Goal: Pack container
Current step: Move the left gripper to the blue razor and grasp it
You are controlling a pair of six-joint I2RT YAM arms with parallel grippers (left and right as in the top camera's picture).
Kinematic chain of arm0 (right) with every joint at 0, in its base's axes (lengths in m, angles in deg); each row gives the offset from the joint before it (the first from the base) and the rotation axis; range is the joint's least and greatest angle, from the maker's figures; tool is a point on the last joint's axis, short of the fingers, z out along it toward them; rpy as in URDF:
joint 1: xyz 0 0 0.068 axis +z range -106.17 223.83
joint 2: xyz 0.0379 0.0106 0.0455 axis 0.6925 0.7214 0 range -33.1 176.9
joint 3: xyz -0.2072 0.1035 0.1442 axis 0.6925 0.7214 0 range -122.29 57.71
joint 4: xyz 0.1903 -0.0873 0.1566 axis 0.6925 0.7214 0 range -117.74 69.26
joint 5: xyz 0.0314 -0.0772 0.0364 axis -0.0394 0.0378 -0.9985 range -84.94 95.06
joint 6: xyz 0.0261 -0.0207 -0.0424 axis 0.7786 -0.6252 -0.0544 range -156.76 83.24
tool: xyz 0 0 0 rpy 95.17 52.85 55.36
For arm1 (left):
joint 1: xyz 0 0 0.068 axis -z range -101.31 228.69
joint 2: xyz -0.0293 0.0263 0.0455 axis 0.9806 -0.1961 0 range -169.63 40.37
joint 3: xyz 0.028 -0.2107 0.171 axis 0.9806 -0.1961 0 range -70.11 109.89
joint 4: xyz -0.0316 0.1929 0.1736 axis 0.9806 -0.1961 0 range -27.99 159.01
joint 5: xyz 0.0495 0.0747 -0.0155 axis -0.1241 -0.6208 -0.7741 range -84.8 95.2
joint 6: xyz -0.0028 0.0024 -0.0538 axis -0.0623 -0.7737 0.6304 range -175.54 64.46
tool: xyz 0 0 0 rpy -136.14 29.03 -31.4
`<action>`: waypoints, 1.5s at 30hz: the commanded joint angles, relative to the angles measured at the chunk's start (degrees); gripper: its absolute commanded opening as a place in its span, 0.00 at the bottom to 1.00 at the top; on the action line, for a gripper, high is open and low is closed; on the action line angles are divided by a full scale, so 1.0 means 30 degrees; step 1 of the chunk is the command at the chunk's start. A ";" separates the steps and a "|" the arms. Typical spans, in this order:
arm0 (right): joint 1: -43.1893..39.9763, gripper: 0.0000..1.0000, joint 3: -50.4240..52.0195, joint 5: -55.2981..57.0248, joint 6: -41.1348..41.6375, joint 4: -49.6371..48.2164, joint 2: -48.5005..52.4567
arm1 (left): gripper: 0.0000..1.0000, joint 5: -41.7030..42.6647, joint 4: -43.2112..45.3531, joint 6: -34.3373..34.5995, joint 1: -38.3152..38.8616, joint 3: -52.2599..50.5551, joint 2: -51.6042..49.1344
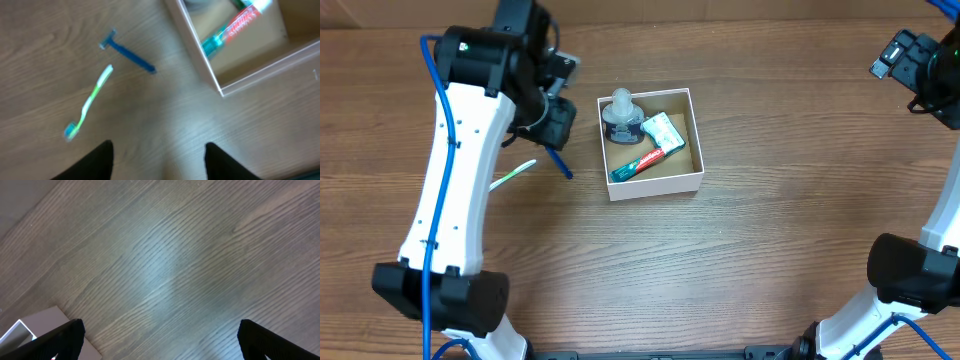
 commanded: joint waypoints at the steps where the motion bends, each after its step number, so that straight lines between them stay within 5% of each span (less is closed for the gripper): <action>1: 0.0044 1.00 -0.0350 0.0219 0.0080 -0.0036 -0.0415 | 0.62 0.1734 0.2164 0.0576 -0.2237 -0.3126 0.0168; 5: 0.0044 1.00 -0.0350 0.0211 0.0080 -0.0036 -0.0415 | 0.67 0.2412 0.4998 0.2025 -0.2929 -0.6251 0.0168; 14: 0.0044 1.00 -0.0350 0.0219 0.0080 -0.0036 -0.0415 | 0.63 -0.0372 1.1715 1.1344 -0.1166 -1.1038 0.0124; 17: 0.0044 1.00 -0.0350 0.0219 0.0080 -0.0036 -0.0415 | 0.71 -0.2120 1.2750 1.4863 -0.0648 -1.2087 -0.0095; 20: 0.0044 1.00 -0.0350 0.0211 0.0080 -0.0036 -0.0415 | 0.63 -0.2339 1.3238 1.5693 -0.0627 -1.2502 -0.0634; 31: 0.0044 1.00 -0.0350 0.0211 0.0080 -0.0036 -0.0415 | 0.72 -0.0896 1.4316 1.5963 -0.0889 -1.2517 -0.5530; 36: 0.0044 1.00 -0.0350 0.0219 0.0080 -0.0036 -0.0415 | 0.73 0.1290 1.4957 1.4316 -0.1727 -1.2517 -0.6200; 39: 0.0044 1.00 -0.0350 0.0219 0.0080 -0.0036 -0.0415 | 0.72 0.4954 1.5045 1.3005 -0.2958 -1.2517 -0.6368; 45: 0.0044 1.00 -0.0350 0.0211 0.0080 -0.0036 -0.0415 | 0.64 0.4131 1.3624 1.2262 -0.3810 -1.2517 -0.6368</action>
